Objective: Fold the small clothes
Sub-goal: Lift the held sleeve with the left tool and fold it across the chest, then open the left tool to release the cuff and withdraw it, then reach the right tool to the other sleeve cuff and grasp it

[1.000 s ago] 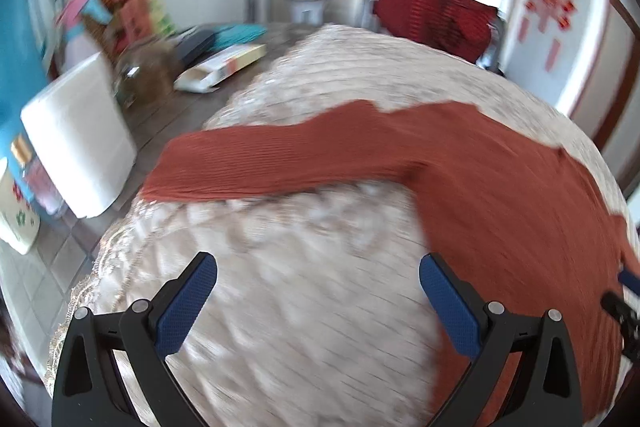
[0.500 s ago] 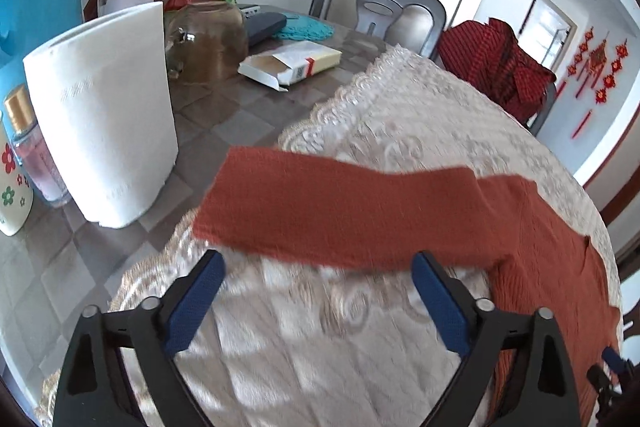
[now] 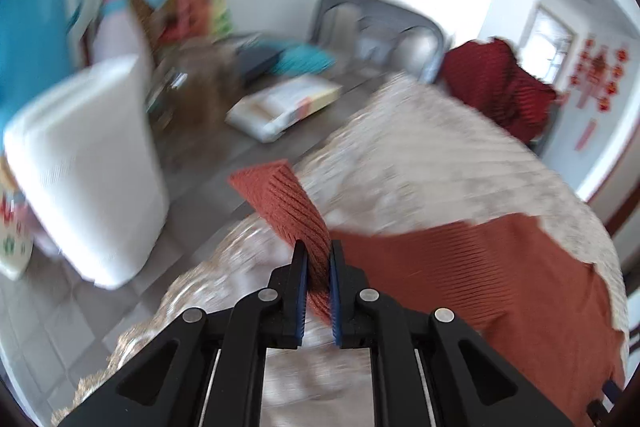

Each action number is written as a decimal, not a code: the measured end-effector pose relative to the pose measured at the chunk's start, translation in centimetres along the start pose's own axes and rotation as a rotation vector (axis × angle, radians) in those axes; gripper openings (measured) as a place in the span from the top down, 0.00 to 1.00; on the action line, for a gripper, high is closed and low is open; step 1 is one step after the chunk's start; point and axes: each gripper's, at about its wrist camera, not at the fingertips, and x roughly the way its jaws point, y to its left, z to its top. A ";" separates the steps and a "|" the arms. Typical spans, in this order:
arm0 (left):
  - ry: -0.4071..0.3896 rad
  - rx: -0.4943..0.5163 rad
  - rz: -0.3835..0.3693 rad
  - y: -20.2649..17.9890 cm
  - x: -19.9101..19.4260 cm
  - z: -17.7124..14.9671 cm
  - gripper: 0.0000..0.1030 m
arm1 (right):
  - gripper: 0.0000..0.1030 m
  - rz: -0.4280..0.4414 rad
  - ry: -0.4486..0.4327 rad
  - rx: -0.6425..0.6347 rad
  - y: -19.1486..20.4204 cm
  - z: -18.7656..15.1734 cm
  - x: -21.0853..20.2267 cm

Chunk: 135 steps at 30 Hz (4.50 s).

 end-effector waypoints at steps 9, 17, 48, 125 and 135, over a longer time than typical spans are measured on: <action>-0.045 0.255 -0.398 -13.0 -4.3 0.8 0.89 | 0.28 0.003 -0.010 0.056 -1.4 -0.7 -0.8; 0.219 0.429 -0.583 -22.3 0.2 -5.3 0.87 | 0.28 -0.010 -0.012 0.118 -3.5 -1.6 -1.5; 0.194 0.243 -0.465 -11.9 4.7 0.7 0.89 | 0.95 0.251 0.043 0.220 -3.1 7.9 7.4; 0.147 0.531 -0.368 -19.7 -7.3 -9.9 0.51 | 0.46 0.043 -0.072 0.383 -12.0 -6.5 -5.3; 0.183 0.513 -0.359 -19.4 -4.9 -10.6 0.51 | 0.46 -0.080 -0.100 0.609 -18.4 -8.9 -7.0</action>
